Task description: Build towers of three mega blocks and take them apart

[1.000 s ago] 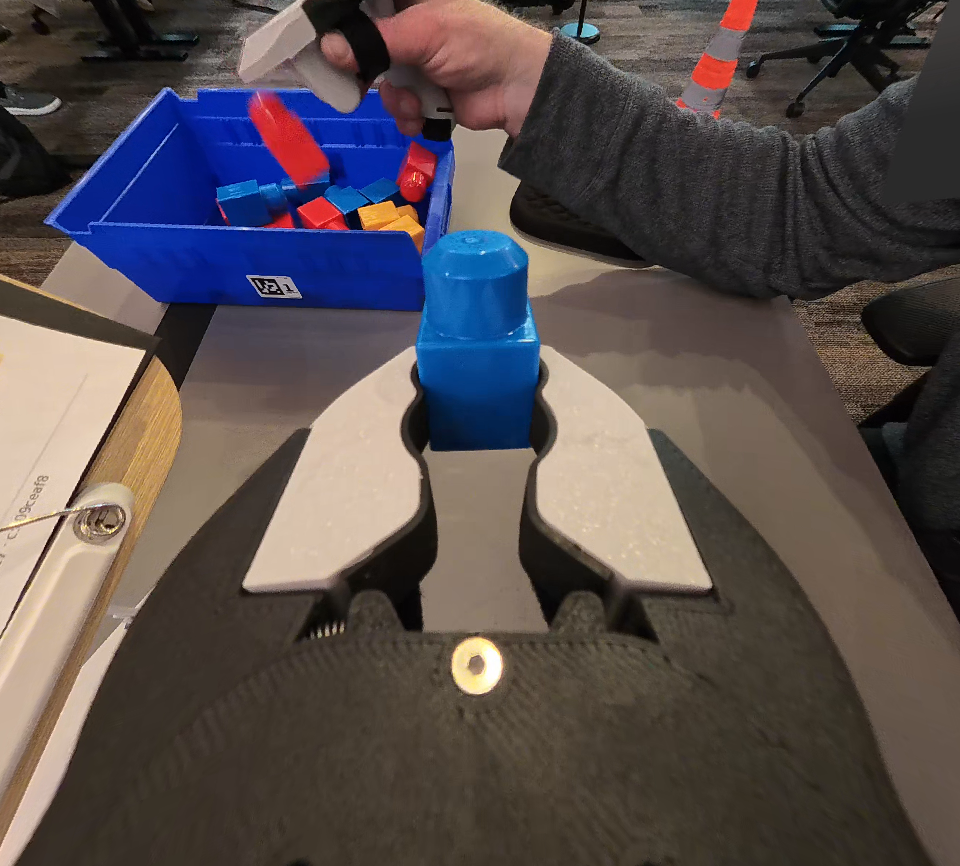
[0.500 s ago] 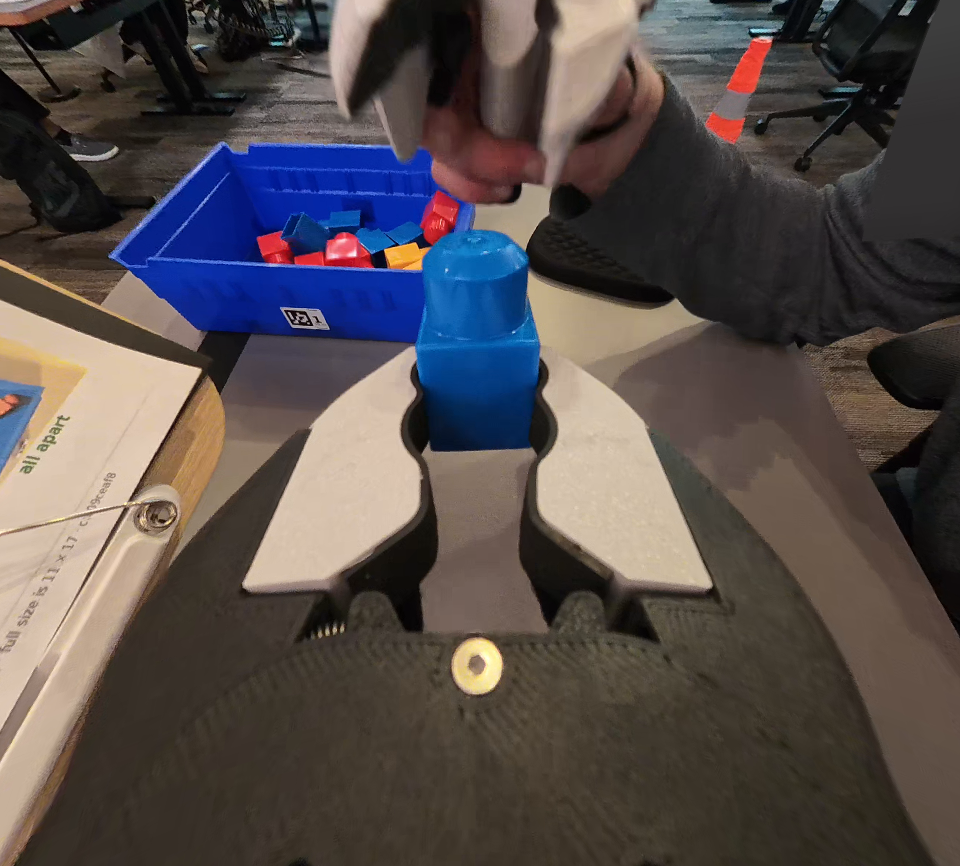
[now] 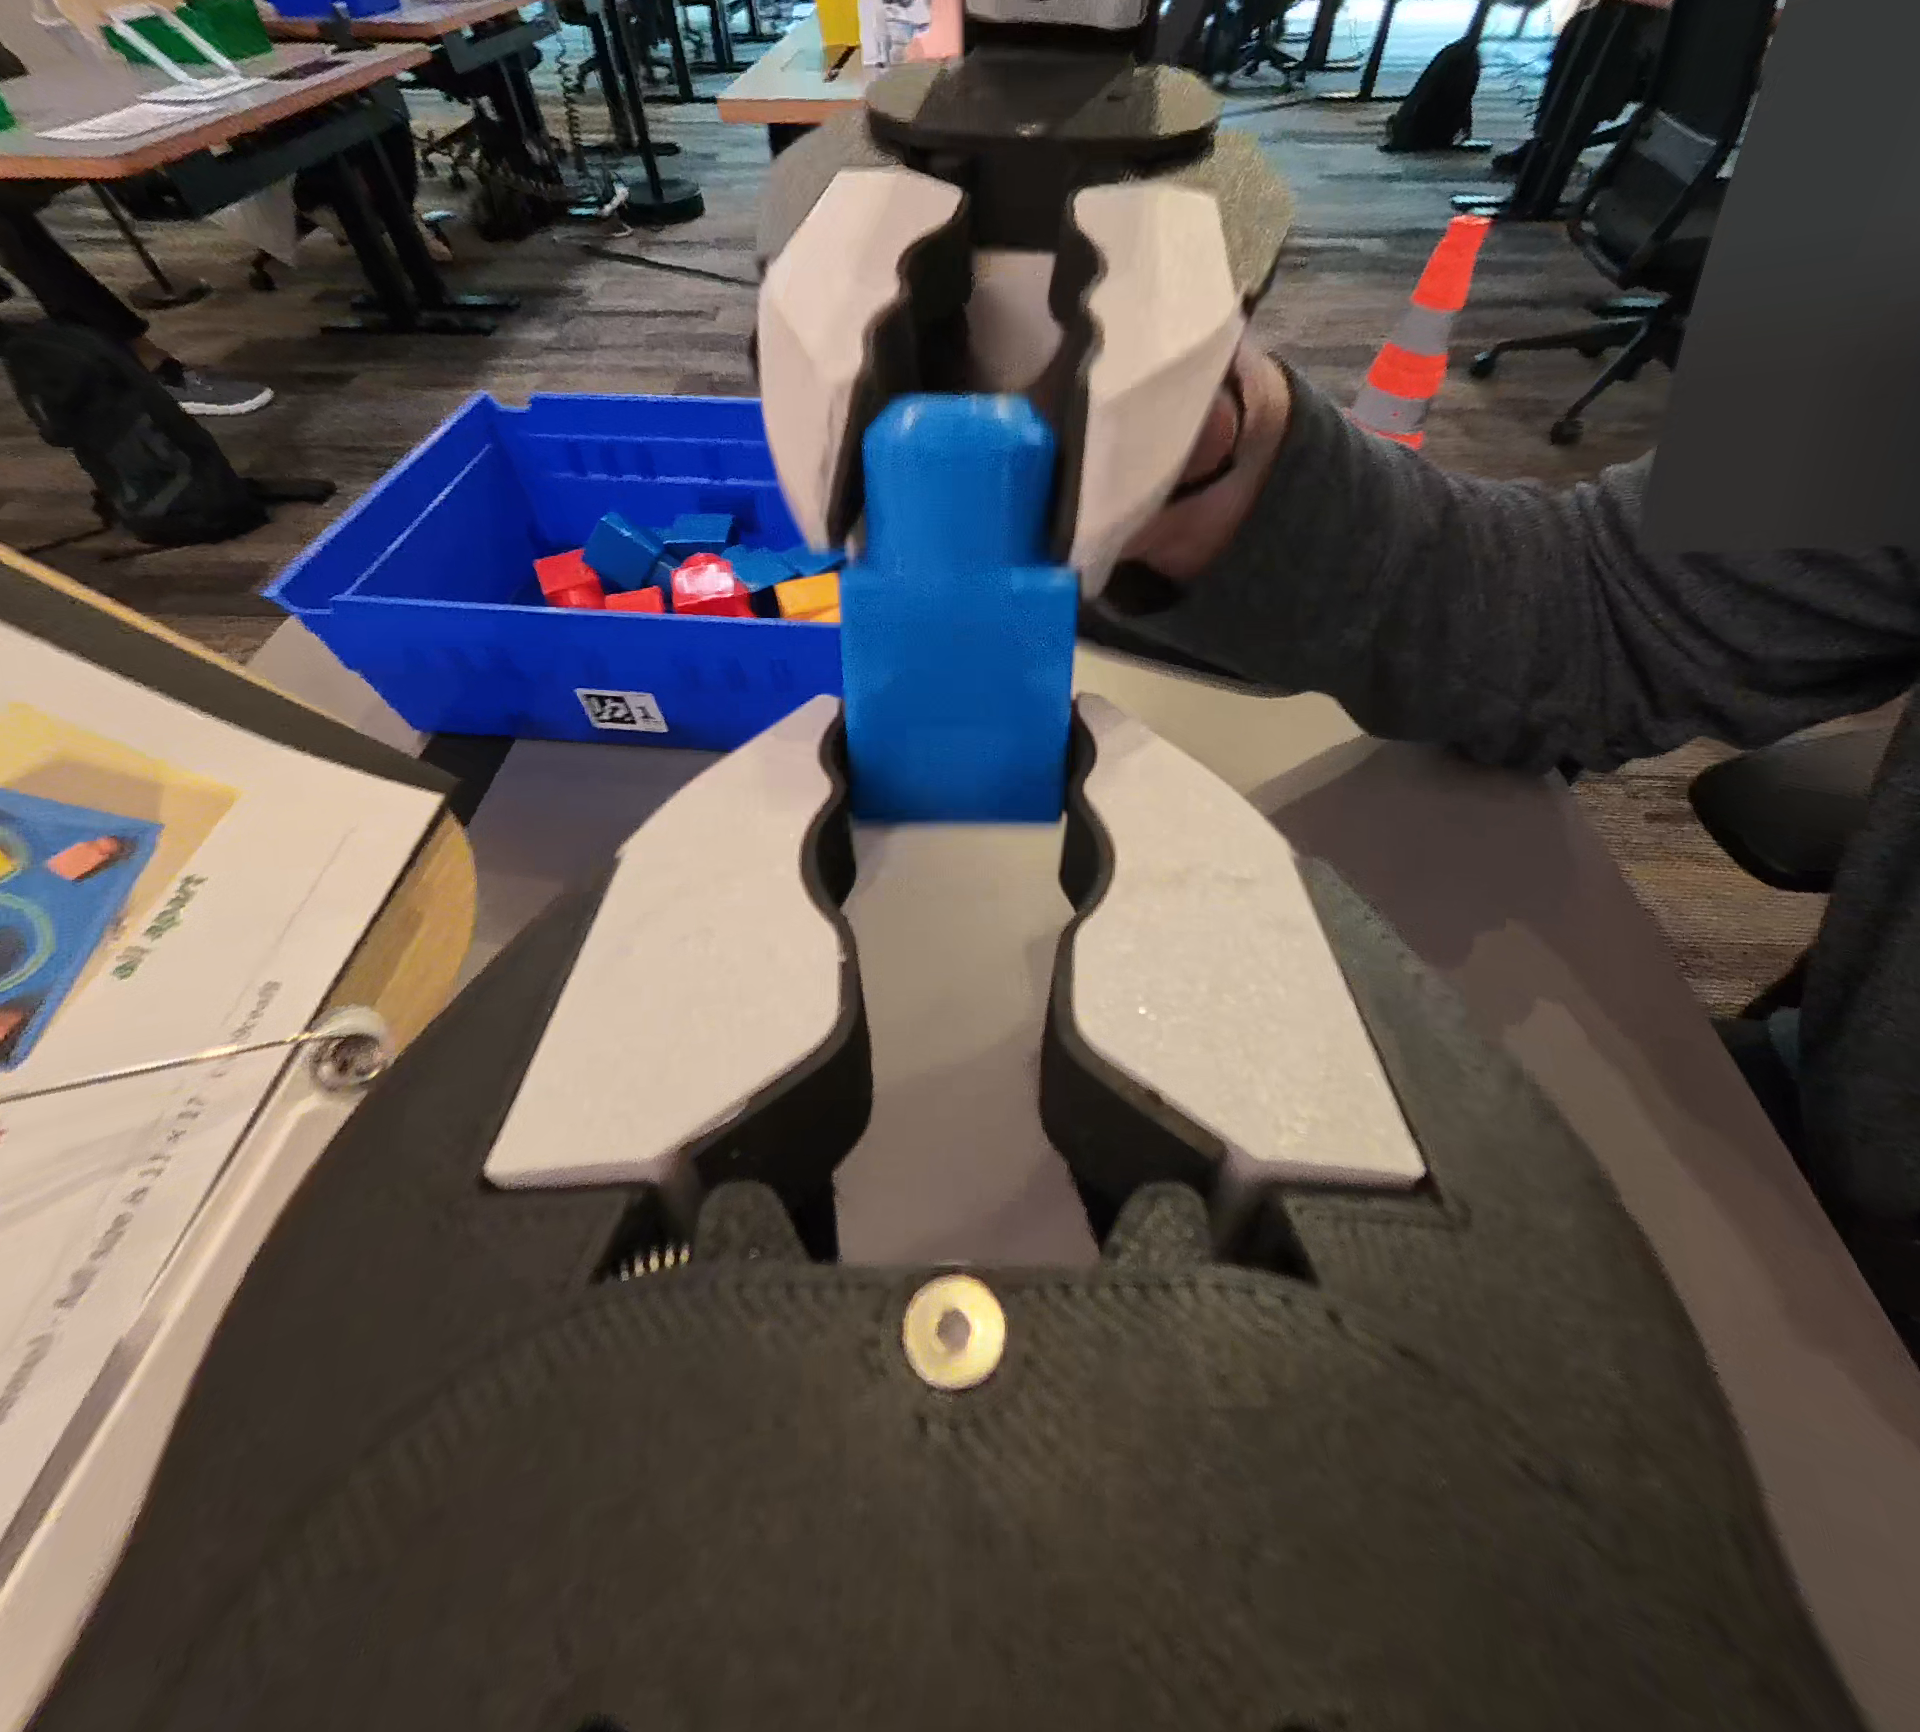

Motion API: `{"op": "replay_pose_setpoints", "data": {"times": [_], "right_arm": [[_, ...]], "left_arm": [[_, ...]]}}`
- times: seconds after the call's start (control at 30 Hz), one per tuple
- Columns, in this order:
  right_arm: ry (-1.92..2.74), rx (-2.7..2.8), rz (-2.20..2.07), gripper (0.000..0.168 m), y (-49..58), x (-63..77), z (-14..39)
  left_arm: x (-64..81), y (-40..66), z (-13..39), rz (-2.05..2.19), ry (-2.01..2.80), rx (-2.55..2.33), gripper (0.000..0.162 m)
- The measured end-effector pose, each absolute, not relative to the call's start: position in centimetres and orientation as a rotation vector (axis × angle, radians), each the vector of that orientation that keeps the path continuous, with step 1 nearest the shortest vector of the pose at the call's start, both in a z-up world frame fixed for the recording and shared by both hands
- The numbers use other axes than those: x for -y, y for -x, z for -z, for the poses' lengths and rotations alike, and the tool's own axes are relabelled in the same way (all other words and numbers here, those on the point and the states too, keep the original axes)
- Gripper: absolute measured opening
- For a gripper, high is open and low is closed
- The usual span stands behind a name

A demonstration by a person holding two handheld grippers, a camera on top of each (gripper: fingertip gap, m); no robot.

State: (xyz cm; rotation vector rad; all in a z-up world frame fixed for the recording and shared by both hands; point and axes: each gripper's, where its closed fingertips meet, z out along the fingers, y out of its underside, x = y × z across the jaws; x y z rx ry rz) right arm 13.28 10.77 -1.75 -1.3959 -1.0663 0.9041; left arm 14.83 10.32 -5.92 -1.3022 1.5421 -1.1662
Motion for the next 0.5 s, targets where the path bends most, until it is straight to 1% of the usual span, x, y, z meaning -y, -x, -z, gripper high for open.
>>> {"op": "replay_pose_setpoints", "data": {"times": [0.17, 0.3, 0.37, 0.5], "right_arm": [[1.422, 0.889, -0.793, 0.029, -19.0, -12.9, 0.3], [1.512, 0.712, -0.631, 0.029, -25.7, -15.3, 0.6], [1.587, 0.603, -0.527, 0.029, -29.4, -16.6, 1.5], [1.787, 0.449, -0.328, 0.029, -35.5, -18.6, 5.4]], "left_arm": [[-11.7, -14.3, 5.8, 1.104, 1.329, -1.499, 0.036], [-12.2, -14.2, 6.0, 1.061, 1.339, -1.498, 0.025], [-12.2, -14.2, 6.5, 1.028, 1.354, -1.521, 0.022], [-12.1, -14.5, 6.7, 1.018, 1.360, -1.526, 0.020]]}}
